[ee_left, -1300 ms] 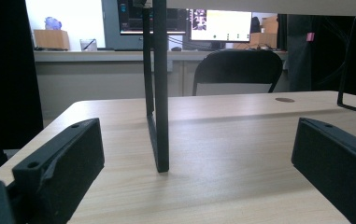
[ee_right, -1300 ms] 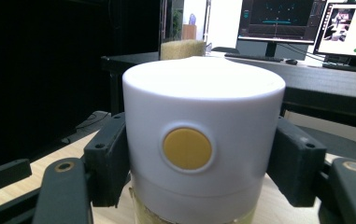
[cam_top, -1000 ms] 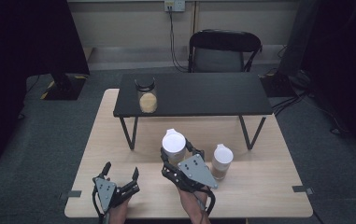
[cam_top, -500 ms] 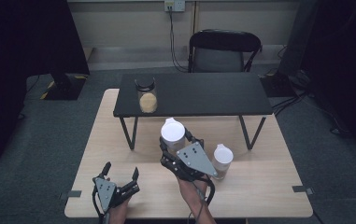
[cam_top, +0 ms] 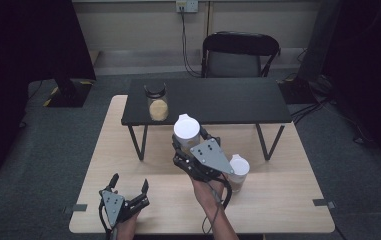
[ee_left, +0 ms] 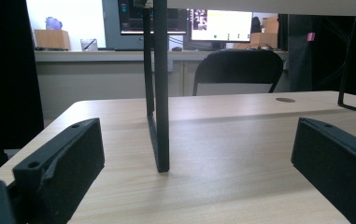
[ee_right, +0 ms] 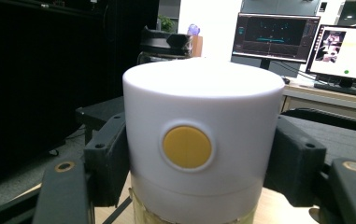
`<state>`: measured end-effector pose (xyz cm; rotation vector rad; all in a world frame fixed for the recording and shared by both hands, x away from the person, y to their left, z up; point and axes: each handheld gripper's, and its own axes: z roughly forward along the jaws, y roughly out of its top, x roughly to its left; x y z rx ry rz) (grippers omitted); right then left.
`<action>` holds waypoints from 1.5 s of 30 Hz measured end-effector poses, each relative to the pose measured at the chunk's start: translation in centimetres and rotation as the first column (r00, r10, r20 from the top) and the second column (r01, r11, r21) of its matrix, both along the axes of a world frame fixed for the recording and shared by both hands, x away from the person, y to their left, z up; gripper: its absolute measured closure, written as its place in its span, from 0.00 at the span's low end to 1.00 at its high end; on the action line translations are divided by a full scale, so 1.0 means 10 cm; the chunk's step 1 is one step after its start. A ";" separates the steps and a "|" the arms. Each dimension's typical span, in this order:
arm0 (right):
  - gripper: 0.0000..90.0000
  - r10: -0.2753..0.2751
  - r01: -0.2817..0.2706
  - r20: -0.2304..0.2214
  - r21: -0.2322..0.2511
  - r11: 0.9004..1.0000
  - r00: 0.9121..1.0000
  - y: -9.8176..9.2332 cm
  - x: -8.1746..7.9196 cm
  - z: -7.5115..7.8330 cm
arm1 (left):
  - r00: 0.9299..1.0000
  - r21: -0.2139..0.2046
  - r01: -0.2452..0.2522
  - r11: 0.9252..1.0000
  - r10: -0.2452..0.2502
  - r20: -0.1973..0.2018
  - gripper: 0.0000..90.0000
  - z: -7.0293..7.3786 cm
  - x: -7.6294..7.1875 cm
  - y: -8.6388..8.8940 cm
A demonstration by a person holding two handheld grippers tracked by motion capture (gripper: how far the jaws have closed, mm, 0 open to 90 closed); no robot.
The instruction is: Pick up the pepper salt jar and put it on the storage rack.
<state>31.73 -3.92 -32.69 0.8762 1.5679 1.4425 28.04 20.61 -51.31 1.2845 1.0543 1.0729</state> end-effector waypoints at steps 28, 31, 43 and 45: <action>0.33 -0.039 0.039 0.006 -0.020 0.999 0.999 -0.05 0.45 0.47 | 1.000 0.001 -0.004 1.000 0.004 -0.001 0.02 0.00 0.00 0.00; 0.33 -0.044 0.044 0.014 -0.009 0.999 0.999 -0.08 0.52 0.51 | 1.000 0.000 -0.004 1.000 0.004 0.000 0.02 0.00 0.00 0.00; 0.33 -0.076 0.076 -0.014 0.008 0.997 0.997 -0.13 0.75 0.59 | 1.000 0.000 -0.004 1.000 0.004 0.000 0.02 0.00 0.00 0.00; 0.33 -0.078 0.078 -0.022 0.004 0.997 0.997 -0.12 0.79 0.59 | 1.000 0.000 -0.004 1.000 0.004 0.000 0.02 0.00 0.00 0.00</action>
